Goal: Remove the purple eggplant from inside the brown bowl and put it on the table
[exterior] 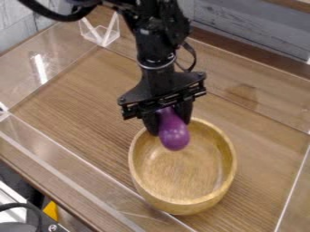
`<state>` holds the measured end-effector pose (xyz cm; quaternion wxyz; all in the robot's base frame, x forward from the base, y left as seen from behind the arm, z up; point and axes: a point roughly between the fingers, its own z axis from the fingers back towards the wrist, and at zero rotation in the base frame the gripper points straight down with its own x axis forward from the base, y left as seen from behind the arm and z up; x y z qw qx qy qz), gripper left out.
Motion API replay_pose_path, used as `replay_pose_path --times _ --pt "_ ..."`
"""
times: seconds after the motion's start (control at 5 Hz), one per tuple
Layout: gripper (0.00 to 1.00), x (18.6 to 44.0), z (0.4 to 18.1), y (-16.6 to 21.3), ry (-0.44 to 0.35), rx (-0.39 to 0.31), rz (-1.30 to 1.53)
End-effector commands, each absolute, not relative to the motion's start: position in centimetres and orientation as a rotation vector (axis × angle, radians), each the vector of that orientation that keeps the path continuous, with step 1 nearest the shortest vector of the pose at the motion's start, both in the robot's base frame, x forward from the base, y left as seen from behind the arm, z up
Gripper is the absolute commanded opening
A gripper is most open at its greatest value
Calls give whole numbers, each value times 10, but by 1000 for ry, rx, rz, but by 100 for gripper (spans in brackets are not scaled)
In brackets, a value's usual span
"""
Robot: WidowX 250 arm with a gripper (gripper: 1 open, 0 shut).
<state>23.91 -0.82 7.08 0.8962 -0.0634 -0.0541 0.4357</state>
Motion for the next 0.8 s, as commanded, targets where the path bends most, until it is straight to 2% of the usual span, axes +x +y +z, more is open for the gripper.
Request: replay_pose_path --times 0.0,0.6 --pt "0 241 77 -6 -168 -137 904" --pt "0 235 72 -1 -206 -110 908"
